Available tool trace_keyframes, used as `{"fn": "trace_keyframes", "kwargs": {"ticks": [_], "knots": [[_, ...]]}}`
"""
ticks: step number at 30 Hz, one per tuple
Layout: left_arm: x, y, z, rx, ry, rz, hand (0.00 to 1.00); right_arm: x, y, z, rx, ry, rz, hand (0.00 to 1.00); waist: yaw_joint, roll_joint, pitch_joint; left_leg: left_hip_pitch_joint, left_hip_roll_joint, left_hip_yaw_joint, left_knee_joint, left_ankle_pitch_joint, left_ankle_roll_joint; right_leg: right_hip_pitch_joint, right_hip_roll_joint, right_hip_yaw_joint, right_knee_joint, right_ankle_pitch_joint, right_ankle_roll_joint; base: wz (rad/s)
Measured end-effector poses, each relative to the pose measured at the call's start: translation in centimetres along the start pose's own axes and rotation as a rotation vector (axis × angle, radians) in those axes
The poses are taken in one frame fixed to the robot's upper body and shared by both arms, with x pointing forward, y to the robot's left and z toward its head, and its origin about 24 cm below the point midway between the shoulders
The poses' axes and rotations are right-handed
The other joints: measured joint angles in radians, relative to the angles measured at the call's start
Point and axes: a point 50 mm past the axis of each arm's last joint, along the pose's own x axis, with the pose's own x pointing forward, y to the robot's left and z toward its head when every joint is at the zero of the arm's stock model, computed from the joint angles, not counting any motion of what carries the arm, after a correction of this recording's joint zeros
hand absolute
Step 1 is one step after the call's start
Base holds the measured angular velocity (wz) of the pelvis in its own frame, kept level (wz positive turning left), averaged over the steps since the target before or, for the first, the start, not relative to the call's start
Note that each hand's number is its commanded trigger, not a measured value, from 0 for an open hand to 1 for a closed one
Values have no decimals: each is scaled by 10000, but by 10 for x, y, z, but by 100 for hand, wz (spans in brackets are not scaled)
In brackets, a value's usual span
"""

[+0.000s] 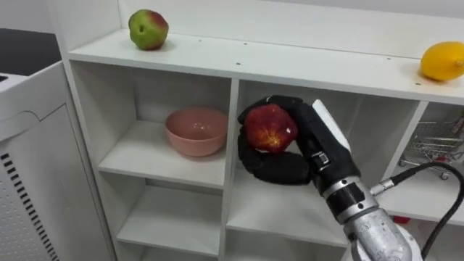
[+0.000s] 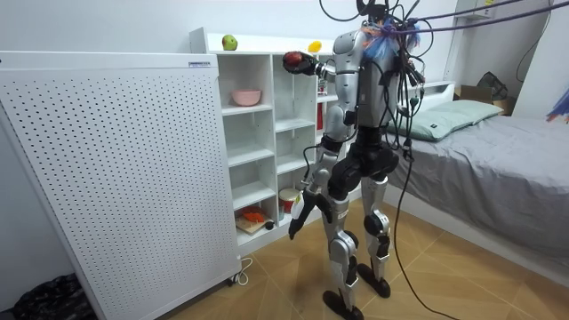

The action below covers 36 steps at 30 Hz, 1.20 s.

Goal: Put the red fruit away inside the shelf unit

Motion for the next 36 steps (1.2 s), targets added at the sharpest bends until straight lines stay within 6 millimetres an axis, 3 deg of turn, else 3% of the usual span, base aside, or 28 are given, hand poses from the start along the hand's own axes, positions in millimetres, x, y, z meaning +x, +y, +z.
{"fn": "trace_keyframes", "kwargs": {"ticks": [5, 11, 14, 16, 19, 23, 26, 28, 30, 36], "knots": [[0, -2, 1, -302, 18, 95, 0, -13, 7, -13, 411, 586, 60, 100, -3, -2, 3, -101, 11, -23, 16, 2, 2, -122, 3, 25, 80, 0, 0, 1], [-1, -9, -7, -921, 421, -134, 0, -32, 16, -57, 653, 2525, 36, 100, -155, 40, 83, -424, 11, -45, 251, 1, 4, -412, -67, -118, 305, -1, 0, 1], [0, -9, -8, -1271, 506, -224, 0, -41, 18, -79, 336, 3467, -28, 100, -143, 166, 225, -861, 37, -43, 474, 0, 4, -985, -164, -124, 804, -19, -16, -2], [0, -8, -5, -1761, 373, -203, 0, -54, 17, -103, 138, 4610, -206, 100, -99, 231, 350, -1506, 18, -50, 1233, -5, 12, -1774, -312, -127, 1862, -214, -93, 0], [0, -8, -7, -2339, 447, -217, 0, -65, 16, -117, -100, 5366, -318, 100, -89, 329, 445, -2664, 7, -45, 2455, -190, 120, -2974, -590, -151, 3154, -510, -129, -3], [0, -5, -9, -2966, 516, -134, 0, -70, 12, -124, -340, 5734, -601, 100, -74, 299, 479, -3910, 3, -43, 3621, -424, 149, -4249, -783, -133, 4391, -873, -270, 0], [1, -3, -9, -2809, 481, -101, 0, -69, 5, -124, -580, 5714, -874, 100, 66, 214, 501, -4898, 39, -59, 4616, -939, 128, -5216, -814, -115, 5344, -1421, -416, 0], [1, 1, -6, -2805, 335, 30, 0, -69, -3, -124, -820, 5741, -944, 100, 115, 111, 529, -5863, 6, -222, 5663, -1252, 81, -6117, -997, -87, 6452, -1896, -596, 18], [2, 3, -7, -2980, 386, 117, 0, -66, -8, -126, -988, 5796, -1018, 100, 160, -28, 525, -6440, 17, -341, 6376, -1473, 38, -6687, -1068, -24, 7189, -2176, -633, 16], [1, 3, -13, -2830, 475, 33, 0, -59, -31, -124, -1699, 5739, -1635, 100, 275, -125, 494, -7873, 162, -839, 7693, -1549, -105, -7775, -1079, -367, 8217, -2337, -843, 12]]}}
